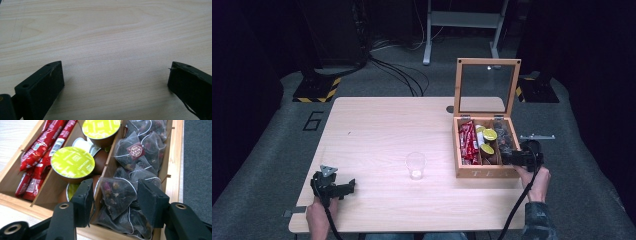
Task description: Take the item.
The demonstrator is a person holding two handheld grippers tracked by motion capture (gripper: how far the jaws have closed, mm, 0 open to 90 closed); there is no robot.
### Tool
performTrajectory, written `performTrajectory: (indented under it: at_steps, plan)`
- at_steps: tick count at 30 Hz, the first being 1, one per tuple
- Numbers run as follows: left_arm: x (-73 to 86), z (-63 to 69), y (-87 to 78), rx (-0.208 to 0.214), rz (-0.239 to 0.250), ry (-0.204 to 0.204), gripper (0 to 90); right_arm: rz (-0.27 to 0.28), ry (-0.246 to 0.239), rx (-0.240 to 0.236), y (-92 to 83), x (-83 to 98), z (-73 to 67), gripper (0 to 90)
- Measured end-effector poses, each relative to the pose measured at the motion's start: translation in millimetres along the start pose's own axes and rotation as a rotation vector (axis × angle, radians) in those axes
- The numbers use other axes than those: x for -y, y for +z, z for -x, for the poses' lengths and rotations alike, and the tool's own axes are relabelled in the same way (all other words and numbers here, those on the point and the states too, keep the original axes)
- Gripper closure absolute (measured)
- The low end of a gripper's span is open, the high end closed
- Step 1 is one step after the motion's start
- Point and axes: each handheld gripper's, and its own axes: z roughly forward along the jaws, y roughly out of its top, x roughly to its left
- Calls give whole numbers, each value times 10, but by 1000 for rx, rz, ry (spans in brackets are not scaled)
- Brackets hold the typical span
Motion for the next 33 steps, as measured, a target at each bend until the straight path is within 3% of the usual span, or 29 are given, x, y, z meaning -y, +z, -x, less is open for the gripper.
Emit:
performTrajectory:
  at_steps: [8, 15, 29, 33]
  plan:
    - [0, 0, 0, 0, 0, 0, 3, -54, 45, 53, 121, -3, 5, 506]
    - [0, 0, 0, 0, 0, 0, 3, -84, 47, 62, 201, -17, 0, 522]
    - [0, 1, 0, 0, 0, 0, 3, -99, 40, 67, 267, 2, -17, 747]
    - [0, 1, 0, 0, 0, -1, 3, -91, 43, 63, 267, 1, -8, 774]
